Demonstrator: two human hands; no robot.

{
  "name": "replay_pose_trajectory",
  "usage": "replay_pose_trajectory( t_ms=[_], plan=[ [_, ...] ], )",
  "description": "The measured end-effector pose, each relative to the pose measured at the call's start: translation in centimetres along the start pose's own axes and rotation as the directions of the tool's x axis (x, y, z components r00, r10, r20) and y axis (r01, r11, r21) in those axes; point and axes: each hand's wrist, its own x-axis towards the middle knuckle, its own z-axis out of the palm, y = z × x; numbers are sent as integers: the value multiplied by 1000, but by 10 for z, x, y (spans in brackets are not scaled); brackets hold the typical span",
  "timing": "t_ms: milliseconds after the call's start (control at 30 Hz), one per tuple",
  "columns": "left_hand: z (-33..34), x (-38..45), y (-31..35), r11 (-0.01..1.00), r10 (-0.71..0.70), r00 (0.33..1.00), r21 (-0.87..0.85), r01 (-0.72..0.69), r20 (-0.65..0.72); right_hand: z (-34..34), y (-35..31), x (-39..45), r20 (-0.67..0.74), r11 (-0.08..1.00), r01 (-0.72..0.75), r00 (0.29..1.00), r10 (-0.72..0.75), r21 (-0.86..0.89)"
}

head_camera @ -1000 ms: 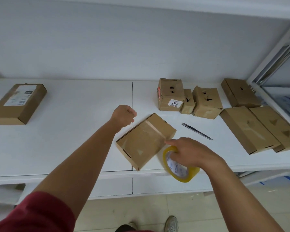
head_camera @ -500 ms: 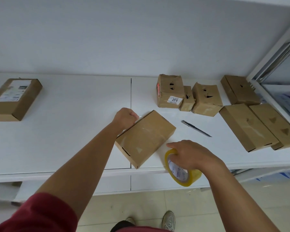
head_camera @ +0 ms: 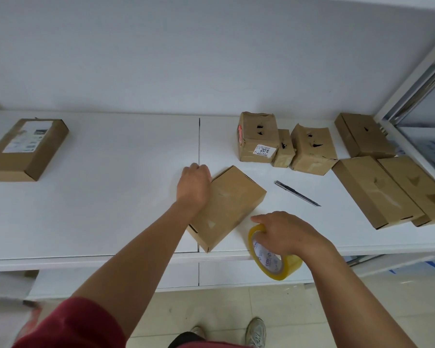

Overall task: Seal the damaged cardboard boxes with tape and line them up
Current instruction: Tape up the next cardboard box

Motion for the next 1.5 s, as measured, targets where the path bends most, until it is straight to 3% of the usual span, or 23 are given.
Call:
replay_pose_trajectory(
  t_ms=[133,267,400,533,700,833,933,1100,1233,1367,1500],
  plan=[
    [-1,-11,10,954,65,992,285,-94,109,1,-1,0,-7,1000,-5,1000,5,0],
    [-8,-18,19,916,57,988,385,-110,146,1,-1,0,-27,1000,-4,1000,4,11],
    [-7,-35,22,937,127,978,302,-173,168,1,0,1,-42,1000,5,999,-4,17],
    [-7,-50,18,952,97,867,209,-224,489,1,0,2,-44,999,7,999,-5,38],
    [-8,-46,10,929,16,778,278,-243,628,0,7,3,-33,997,15,999,-13,75],
    [-7,-50,13,928,64,820,268,-258,568,-5,16,-3,-12,992,35,999,-34,118],
    [-16,-51,14,969,109,856,138,-206,505,-16,21,-10,-99,980,105,991,-89,171],
    [-47,-42,25,990,127,960,22,-137,250,-37,23,-24,-236,983,141,966,-109,120],
    [-66,-37,22,998,59,996,-14,-58,73,-42,22,-36,-283,989,140,952,-119,56],
    [-79,-36,27,950,31,998,-313,-9,64,-48,16,-38,-367,977,202,916,-161,76],
    [-97,-39,40,766,14,986,-635,97,168,-54,8,-39,-432,964,254,880,-199,74]
  ],
)
